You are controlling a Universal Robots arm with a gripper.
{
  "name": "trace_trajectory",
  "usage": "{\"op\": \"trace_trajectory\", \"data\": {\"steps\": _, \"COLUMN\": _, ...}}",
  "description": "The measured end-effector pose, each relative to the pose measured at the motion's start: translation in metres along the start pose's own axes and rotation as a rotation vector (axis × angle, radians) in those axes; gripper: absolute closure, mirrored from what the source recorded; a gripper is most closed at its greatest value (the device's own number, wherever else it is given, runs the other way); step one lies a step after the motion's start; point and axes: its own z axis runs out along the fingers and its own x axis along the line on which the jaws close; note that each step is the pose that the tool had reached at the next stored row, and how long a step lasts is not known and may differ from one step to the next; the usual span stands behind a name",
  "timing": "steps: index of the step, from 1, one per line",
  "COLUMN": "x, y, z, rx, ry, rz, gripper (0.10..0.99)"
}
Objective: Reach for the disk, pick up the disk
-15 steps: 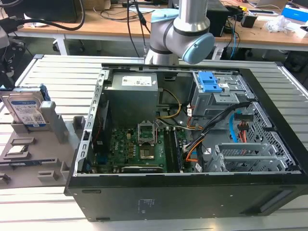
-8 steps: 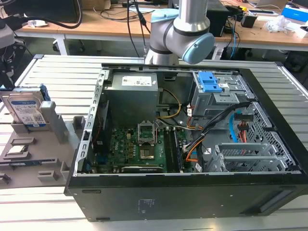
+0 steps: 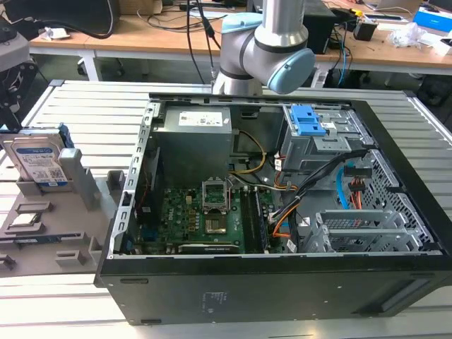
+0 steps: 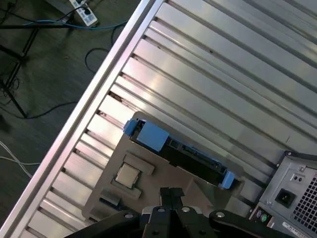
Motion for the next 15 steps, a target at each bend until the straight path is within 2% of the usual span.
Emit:
{"op": "trace_trajectory", "data": {"steps": 11, "x": 0.0, "y": 0.0, "z": 0.0, "rx": 0.0, "ry": 0.0057, "rz": -0.148, "gripper": 0.98}}
{"op": "trace_trajectory", "data": {"steps": 15, "x": 0.0, "y": 0.0, "z": 0.0, "rx": 0.0, "ry": 0.009, "rz": -0.237, "gripper": 0.98}}
